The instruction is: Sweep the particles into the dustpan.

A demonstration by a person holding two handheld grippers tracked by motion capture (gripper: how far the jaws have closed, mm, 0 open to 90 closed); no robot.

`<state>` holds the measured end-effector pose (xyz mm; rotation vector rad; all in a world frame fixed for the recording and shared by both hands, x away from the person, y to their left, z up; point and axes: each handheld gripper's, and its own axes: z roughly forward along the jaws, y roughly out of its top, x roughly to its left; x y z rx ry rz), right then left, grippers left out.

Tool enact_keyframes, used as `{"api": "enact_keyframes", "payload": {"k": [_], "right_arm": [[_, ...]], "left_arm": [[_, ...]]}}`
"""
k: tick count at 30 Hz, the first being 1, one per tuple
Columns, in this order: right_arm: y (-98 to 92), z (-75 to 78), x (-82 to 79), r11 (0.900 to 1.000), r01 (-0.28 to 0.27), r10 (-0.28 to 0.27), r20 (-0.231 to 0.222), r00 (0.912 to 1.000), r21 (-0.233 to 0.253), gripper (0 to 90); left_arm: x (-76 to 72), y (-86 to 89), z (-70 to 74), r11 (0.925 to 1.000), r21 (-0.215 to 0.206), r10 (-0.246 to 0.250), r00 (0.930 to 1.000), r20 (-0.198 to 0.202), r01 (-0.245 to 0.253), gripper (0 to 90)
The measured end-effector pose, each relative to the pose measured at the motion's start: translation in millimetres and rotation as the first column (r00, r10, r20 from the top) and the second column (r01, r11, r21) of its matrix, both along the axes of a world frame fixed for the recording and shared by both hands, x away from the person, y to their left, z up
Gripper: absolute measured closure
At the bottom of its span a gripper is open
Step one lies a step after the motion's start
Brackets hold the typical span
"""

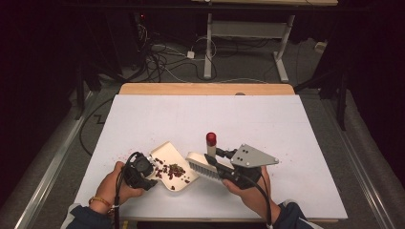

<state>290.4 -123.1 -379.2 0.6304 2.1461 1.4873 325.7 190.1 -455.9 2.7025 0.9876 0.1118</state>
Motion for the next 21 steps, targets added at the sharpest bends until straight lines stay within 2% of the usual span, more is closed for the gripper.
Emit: {"api": "enact_keyframes", "payload": {"k": [11,16,21], "right_arm": [[-12.8,0.7,14.4,0.998,0.057,-0.057,-0.002,0.9984,-0.010,71.2],[-7.7,-6.7,20.1,0.999,0.041,-0.041,-0.016,0.9990,-0.006,71.2],[1.5,-8.7,16.3,1.000,0.003,-0.003,-0.007,1.0000,-0.009,71.2]], "left_arm": [[2.6,3.7,-2.1,0.9994,-0.032,0.008,0.9999,-0.011,-0.008,63.9],[2.6,4.6,-2.7,0.9989,-0.044,0.017,0.9998,-0.008,-0.017,63.9],[3.2,4.4,-3.4,0.9979,-0.059,0.028,0.9996,0.006,-0.028,63.9]]}}
